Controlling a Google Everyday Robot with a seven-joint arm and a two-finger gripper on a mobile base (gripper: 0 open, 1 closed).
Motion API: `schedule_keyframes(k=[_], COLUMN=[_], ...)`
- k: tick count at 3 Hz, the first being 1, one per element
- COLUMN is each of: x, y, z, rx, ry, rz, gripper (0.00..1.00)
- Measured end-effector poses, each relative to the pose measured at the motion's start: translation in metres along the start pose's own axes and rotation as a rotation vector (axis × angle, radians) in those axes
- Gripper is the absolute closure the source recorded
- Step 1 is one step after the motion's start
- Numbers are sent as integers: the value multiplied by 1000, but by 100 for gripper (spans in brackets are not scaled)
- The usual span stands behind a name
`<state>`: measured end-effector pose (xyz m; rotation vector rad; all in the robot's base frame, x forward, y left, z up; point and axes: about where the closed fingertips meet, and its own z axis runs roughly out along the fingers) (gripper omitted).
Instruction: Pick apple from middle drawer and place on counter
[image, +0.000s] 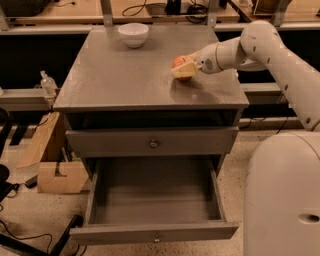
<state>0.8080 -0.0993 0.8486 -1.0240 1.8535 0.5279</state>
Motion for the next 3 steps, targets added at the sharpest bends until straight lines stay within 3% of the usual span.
schedule_keyframes(k=[1,2,3], x=[0,1,1], y=[2,3,3], z=[4,7,7], rx=[-5,-10,-10], ry=[1,2,2], rz=[0,1,1], gripper=[16,0,0])
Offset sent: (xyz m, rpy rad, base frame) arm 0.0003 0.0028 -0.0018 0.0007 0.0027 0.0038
